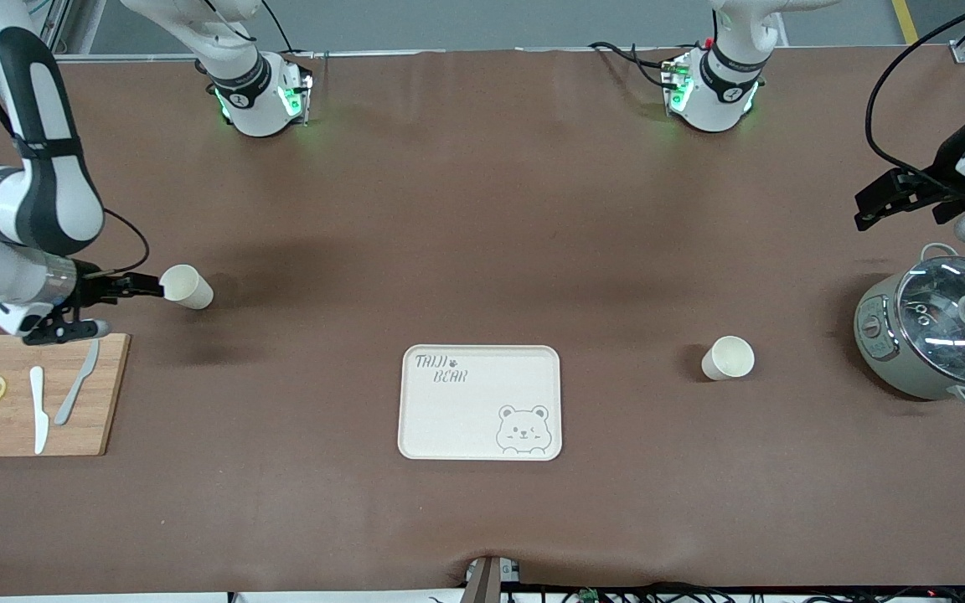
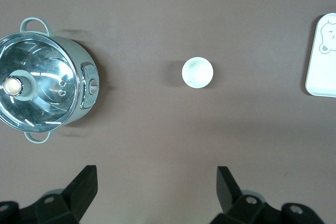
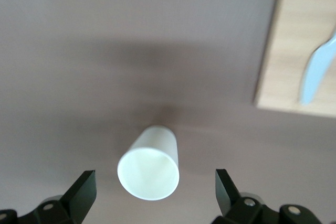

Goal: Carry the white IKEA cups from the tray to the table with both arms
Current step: 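Lower the cup onto the table and open the right gripper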

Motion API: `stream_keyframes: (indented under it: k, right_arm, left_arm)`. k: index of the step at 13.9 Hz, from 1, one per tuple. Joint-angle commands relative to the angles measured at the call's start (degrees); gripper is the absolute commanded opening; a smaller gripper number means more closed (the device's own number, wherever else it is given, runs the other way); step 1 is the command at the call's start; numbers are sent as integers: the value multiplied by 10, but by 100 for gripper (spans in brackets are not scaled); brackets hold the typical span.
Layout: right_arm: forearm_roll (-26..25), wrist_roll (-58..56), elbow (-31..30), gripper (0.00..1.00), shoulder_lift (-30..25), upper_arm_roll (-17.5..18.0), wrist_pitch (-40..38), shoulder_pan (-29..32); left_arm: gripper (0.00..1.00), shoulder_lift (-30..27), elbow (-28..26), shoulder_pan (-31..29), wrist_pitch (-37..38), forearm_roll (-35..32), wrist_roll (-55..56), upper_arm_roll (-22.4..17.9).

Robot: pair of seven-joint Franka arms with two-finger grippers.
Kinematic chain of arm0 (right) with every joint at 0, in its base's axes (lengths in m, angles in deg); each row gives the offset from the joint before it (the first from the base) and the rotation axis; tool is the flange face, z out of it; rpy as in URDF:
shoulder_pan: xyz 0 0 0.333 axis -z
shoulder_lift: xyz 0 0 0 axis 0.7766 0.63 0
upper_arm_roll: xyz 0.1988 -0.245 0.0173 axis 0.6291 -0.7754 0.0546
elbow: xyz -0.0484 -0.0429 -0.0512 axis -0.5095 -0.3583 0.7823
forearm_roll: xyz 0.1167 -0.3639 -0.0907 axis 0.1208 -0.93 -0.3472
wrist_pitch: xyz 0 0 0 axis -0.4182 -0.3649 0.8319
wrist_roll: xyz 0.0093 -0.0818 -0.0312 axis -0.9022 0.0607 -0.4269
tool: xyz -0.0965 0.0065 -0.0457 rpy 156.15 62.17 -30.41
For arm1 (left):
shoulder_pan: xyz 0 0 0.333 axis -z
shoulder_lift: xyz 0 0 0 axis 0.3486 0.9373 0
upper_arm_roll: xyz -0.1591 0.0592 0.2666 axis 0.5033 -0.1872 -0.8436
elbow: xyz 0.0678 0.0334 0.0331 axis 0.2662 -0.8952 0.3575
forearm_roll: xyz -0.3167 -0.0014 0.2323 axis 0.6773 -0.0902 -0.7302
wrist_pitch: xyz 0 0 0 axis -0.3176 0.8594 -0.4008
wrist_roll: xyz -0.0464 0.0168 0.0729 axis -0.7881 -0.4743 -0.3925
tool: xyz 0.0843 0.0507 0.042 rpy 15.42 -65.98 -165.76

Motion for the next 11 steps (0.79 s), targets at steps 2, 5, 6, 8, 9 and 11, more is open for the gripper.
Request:
stream_keyframes:
  k: [2, 5, 6, 8, 9, 11]
  right_arm:
    - [-1, 14, 153, 100, 14, 0, -96, -19]
    - [-7, 21, 248, 100, 26, -1, -149, -40]
    - [-2, 41, 255, 100, 23, 0, -175, -43]
    - [-1, 129, 255, 100, -6, 1, -205, -59]
    - [-2, 157, 251, 100, -28, 0, -221, -64]
    - [-3, 168, 248, 100, -64, -1, -241, -63]
  left_arm:
    - [100, -2, -1, -5, 0, 13, -13, 0]
    - [100, -10, -2, -18, 5, 14, -14, 0]
    - [100, -10, -4, -20, 10, 13, -15, 0]
    - [100, -10, -5, -24, 32, 14, -14, 0]
    - [100, -9, -4, -24, 33, 14, -14, -1]
    - [100, -12, -3, -23, 38, 13, -14, 0]
